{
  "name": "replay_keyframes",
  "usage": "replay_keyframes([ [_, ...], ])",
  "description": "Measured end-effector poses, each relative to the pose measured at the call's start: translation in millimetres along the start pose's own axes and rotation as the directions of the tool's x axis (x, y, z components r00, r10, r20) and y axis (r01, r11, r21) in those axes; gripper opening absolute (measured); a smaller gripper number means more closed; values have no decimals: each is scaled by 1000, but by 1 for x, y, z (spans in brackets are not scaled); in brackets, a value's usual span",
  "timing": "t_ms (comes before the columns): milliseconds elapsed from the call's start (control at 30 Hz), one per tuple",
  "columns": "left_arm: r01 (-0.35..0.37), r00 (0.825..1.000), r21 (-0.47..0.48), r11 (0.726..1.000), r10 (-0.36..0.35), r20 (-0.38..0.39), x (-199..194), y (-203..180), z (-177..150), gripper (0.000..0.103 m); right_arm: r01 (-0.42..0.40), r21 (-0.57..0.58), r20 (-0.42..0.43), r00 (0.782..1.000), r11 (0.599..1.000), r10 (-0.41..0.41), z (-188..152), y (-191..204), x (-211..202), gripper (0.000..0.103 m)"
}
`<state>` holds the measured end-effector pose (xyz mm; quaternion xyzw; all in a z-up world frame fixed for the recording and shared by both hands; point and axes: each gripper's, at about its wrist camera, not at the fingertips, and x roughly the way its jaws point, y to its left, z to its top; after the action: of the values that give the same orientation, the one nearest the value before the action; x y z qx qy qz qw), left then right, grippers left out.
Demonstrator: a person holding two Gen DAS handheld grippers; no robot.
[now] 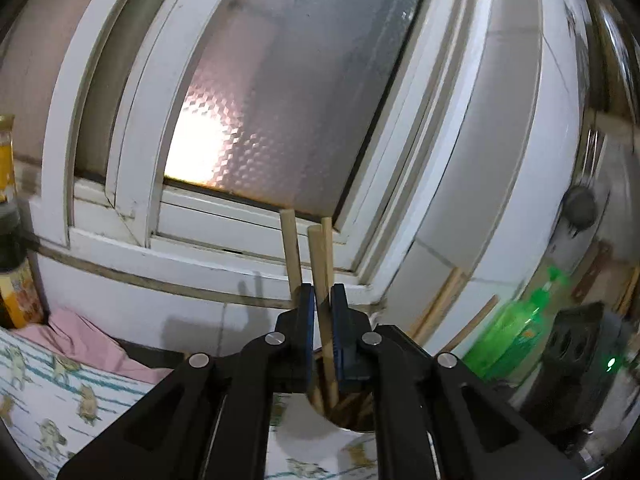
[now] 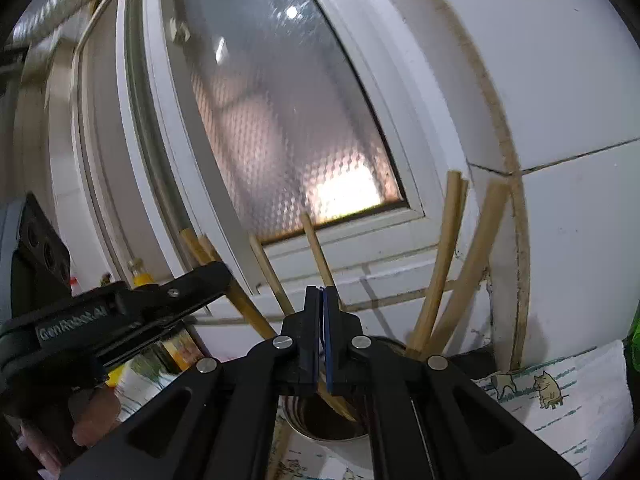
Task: Organize utensils
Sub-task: 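Open both grippers and withdraw them from the cup, then lower the open left gripper onto a wooden chopstick on the cloth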
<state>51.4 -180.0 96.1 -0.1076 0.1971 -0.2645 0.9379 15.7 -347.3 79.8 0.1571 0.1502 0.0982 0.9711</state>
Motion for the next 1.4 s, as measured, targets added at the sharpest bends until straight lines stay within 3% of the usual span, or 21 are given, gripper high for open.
replay_keyframes([
  [267,-91,996,102,991,90,15,3,-4,-10,10,41,-24,-81,996,999,-43,-5,3,23,2],
  [400,-112,994,141,984,108,33,-1,-3,-13,30,39,-21,-83,996,999,-41,-9,1,22,2],
  [500,-129,991,173,976,122,47,-9,-3,-15,37,33,-20,-97,995,999,-35,-9,1,23,3],
  [633,-145,988,222,964,129,85,-30,-4,-16,48,17,-3,-89,996,1000,-17,-7,-1,15,15],
  [700,-143,987,229,963,122,106,-44,-2,-13,68,7,2,-74,997,1000,-7,-4,1,10,16],
  [733,-144,985,234,961,117,126,-53,0,-12,72,3,8,-67,998,1000,-3,-3,1,6,16],
  [767,-156,981,240,958,123,147,-62,1,-11,76,-9,16,-54,998,1000,10,-1,2,1,18],
  [833,-196,970,249,949,150,189,-79,4,-8,82,-22,14,-21,1000,1000,22,2,6,-10,35],
  [933,-235,956,255,938,177,234,-100,11,-3,93,-21,-8,41,999,1000,21,5,15,-26,49],
  [1067,-303,934,213,929,244,262,-119,27,5,102,-53,-23,87,995,998,54,7,25,-43,50],
  [1133,-338,919,192,921,280,276,-123,36,6,102,-49,-25,106,993,998,51,6,28,-48,58],
  [1233,-392,903,191,900,336,270,-120,46,5,102,-41,-32,113,993,999,44,5,34,-50,63],
  [1400,-438,890,203,876,389,239,-102,62,-11,102,-3,-42,106,994,999,7,2,36,-46,68],
])
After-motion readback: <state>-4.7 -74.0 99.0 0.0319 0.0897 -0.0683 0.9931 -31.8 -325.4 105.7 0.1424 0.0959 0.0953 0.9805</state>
